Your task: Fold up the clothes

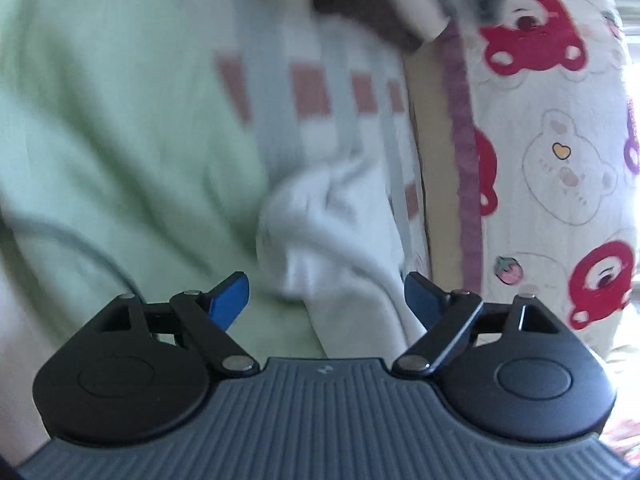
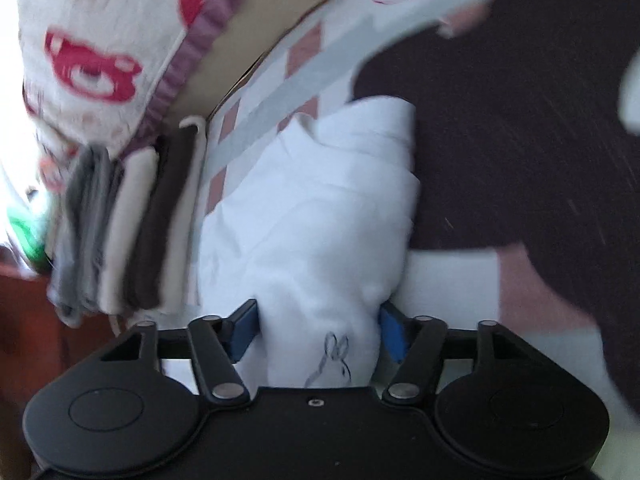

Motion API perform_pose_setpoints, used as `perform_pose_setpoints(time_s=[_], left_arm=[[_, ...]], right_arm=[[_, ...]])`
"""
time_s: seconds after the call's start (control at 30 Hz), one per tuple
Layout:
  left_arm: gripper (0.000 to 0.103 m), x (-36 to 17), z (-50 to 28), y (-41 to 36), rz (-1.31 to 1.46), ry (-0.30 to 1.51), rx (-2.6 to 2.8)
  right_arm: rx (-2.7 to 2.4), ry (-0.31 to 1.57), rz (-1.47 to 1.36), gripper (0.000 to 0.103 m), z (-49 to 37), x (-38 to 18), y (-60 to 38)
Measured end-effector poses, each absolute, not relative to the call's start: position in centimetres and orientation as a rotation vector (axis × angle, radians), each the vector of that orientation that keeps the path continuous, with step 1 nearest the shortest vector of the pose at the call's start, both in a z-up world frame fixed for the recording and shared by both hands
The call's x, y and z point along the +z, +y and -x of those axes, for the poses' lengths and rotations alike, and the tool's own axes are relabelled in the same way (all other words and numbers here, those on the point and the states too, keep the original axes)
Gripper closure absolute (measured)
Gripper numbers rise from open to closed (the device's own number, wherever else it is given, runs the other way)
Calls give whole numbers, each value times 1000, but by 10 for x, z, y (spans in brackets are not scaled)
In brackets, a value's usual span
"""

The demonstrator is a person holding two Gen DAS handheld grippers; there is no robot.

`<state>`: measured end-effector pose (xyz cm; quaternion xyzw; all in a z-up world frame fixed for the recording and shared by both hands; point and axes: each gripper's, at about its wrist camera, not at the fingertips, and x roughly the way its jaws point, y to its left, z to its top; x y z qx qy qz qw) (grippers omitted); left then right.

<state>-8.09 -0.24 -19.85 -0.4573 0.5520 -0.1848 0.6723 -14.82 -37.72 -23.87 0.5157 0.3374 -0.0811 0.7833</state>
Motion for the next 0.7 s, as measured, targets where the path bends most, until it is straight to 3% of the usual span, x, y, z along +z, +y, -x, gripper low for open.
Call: perform_pose_setpoints(time_s=[0.03, 0.07, 0.13, 0.27, 0.37, 0.5, 0.6, 0.63, 0.7], left_arm=[[18, -199, 86, -4, 1039, 1246, -406], [18, -200, 90, -6, 1049, 1250, -397], [18, -197, 99, -7, 1045, 1226, -384], [18, -200, 111, -10, 1061, 1227, -378], [18, -208, 116, -13, 1042, 1250, -346], [18, -218, 110, -29, 955, 1263, -311], [18, -217, 105, -43, 876, 1166, -314], [21, -217, 104, -48, 821, 1134, -295], [36, -214, 105, -60, 685, 1044, -271]], right_arm=[[-167, 713, -1036, 63, 143, -228, -374], [-149, 682, -929, 65, 141, -212, -369], [-126, 604, -736, 66, 143, -183, -355], [-160, 619, -541, 65, 151, -174, -340], [-201, 702, -590, 58, 154, -200, -349], [-179, 643, -781, 51, 180, -212, -368], [-156, 628, -833, 45, 185, -214, -379], [-149, 626, -854, 39, 185, -216, -383], [-140, 649, -892, 33, 175, -226, -390]])
